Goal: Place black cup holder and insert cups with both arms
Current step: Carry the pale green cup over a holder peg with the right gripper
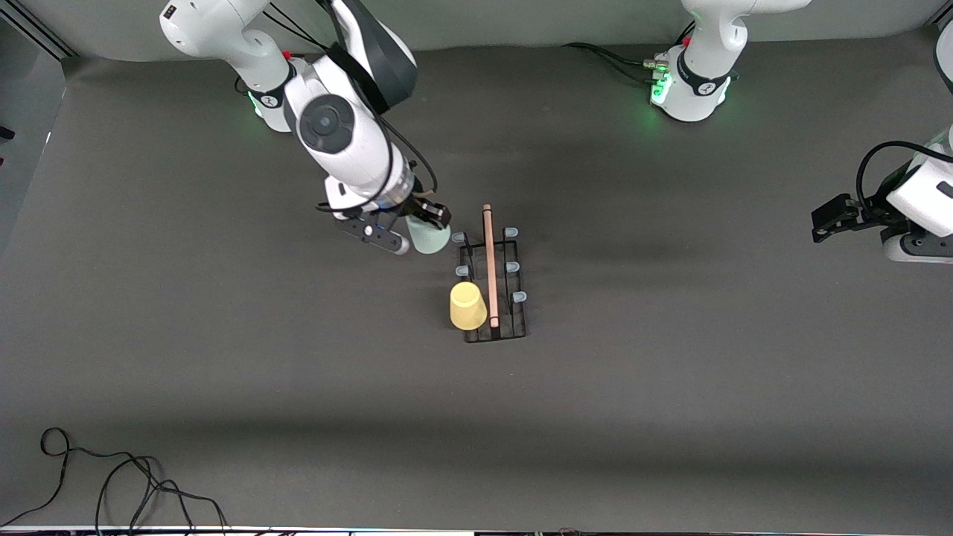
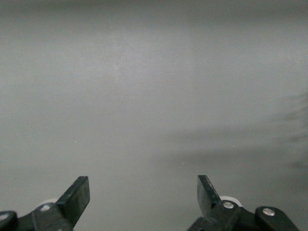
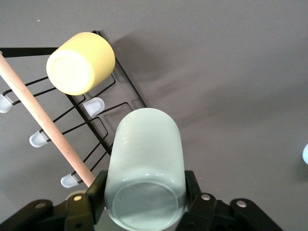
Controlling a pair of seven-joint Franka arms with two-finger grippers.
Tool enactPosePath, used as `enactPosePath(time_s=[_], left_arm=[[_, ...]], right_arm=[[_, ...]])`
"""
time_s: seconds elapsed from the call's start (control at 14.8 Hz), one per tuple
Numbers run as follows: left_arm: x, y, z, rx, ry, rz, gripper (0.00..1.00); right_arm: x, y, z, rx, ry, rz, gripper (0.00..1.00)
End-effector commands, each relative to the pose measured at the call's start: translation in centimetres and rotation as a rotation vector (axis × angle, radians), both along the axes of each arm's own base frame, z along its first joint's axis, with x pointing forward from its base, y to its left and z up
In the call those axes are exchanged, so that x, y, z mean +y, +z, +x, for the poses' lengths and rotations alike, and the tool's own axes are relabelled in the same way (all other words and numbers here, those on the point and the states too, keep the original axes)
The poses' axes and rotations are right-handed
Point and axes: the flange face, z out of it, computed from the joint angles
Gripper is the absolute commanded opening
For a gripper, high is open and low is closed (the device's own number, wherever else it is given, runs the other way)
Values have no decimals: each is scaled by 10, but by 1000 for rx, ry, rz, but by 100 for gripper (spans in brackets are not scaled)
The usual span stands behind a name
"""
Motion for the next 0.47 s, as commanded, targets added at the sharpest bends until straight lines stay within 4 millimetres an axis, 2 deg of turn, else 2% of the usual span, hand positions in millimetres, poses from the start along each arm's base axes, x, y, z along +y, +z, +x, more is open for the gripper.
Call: enactPosePath(time_s=[0.0,0.14,0.41], left_arm=[[2,3,4,-7,-16,12,99],[2,3,4,-7,-16,12,99],[2,4,3,-6,-16,12,99]], right_arm=[[32,-16,10,4,-24,-12,0],[46,-25,9,1,-15,-22,0],[47,-35,10,8,-16,-34,0]])
